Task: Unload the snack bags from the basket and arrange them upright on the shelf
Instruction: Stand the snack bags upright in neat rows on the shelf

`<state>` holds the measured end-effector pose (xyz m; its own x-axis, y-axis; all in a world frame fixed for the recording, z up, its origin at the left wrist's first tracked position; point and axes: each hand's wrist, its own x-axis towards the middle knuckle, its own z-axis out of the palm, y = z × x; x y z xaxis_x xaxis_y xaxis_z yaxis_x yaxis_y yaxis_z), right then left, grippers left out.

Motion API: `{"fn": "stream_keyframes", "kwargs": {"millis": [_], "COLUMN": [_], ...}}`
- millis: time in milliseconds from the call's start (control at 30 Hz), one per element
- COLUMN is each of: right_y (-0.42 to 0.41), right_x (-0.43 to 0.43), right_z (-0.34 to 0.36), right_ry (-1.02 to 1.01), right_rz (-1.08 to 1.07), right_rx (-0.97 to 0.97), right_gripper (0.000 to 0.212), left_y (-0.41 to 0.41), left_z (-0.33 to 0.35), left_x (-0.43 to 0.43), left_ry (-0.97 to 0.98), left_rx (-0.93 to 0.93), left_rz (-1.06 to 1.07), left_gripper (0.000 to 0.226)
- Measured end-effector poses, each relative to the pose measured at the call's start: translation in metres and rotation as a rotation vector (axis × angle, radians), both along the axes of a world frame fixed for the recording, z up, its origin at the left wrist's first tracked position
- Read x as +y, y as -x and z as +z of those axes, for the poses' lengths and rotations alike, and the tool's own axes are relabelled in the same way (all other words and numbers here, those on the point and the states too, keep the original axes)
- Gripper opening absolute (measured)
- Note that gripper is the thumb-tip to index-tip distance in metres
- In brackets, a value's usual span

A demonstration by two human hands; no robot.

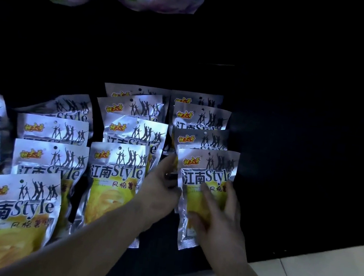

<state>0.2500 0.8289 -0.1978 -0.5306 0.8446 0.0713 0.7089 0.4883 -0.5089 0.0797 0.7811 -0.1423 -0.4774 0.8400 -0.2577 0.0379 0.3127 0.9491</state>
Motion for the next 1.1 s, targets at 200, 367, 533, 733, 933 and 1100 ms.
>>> {"fn": "stream_keyframes", "kwargs": {"millis": [200, 367, 533, 733, 933, 1100], "right_y": [0.008, 0.010, 0.002, -0.006, -0.010, -0.017], "right_x": [0.003, 0.003, -0.007, -0.013, -0.005, 0.000], "right_z": [-0.002, 0.000, -0.004, -0.014, -0.020, -0.017], "right_ry": [-0.040, -0.233, -0.221, -0.189, -0.159, -0.157], "right_rz": [-0.008, -0.029, -0.038, 0.024, 0.062, 0.076], "right_rx": [-0.088, -0.216, -0.176, -0.112, -0.120, -0.115], "right_gripper": [0.077, 0.077, 0.076, 0.072, 0.065, 0.066], "left_y": [-0.029, -0.040, -0.040, -0.041, -0.047, -0.052], "left_z": [-0.036, -0.051, -0.057, -0.061, -0.062, -0.065], "left_x": [-0.030, -0.046, -0.060, -0.064, -0.067, -0.065], "left_ry": [0.118, 0.146, 0.154, 0.151, 0.112, 0.091], "left_rx": [0.207, 0.131, 0.094, 0.080, 0.069, 0.022], "left_rz": [0.150, 0.038, 0.035, 0.032, -0.040, -0.056], "left_gripper": [0.029, 0.049, 0.053, 0.059, 0.056, 0.058]}}
